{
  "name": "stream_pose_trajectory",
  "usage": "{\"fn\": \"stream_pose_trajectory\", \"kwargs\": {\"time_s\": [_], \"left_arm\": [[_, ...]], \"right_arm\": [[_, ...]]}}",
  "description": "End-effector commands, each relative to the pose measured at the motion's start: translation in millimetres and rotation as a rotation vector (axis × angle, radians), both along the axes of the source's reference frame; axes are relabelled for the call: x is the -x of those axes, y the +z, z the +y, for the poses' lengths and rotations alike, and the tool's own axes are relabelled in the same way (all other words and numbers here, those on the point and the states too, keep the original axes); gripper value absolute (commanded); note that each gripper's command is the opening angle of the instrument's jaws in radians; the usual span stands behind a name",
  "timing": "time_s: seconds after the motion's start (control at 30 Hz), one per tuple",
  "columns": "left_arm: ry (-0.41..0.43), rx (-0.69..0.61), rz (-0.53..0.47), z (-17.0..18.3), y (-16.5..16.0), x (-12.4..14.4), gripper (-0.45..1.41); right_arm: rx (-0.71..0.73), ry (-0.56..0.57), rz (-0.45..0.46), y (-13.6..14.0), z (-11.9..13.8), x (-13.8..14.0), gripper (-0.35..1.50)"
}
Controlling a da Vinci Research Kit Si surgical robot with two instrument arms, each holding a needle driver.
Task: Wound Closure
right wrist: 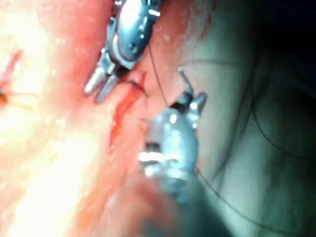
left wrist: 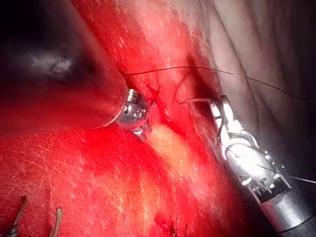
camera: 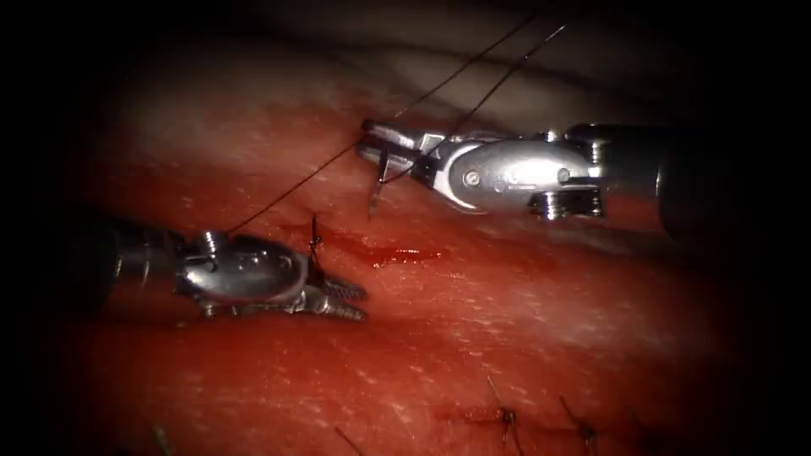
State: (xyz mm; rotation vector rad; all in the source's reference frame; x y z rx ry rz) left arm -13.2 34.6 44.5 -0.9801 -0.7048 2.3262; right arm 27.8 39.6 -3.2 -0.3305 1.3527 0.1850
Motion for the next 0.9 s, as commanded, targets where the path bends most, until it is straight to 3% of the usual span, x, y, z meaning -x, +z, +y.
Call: {"fn": "stream_pose_trajectory", "kwargs": {"time_s": [0.03,0.57,0.9], "left_arm": [[0.001,-0.003,-0.001,-0.6,0.4,0.5,0.22],[0.002,-0.012,-0.006,-0.1,-0.1,0.2,0.22],[0.000,-0.010,-0.005,0.4,-0.1,-0.3,0.22]], "right_arm": [[0.002,-0.001,0.001,0.3,0.5,-0.9,-0.35],[0.058,-0.002,-0.016,2.1,-1.3,-1.7,-0.35],[0.128,-0.024,-0.031,3.9,-5.5,-1.9,-0.35]]}}
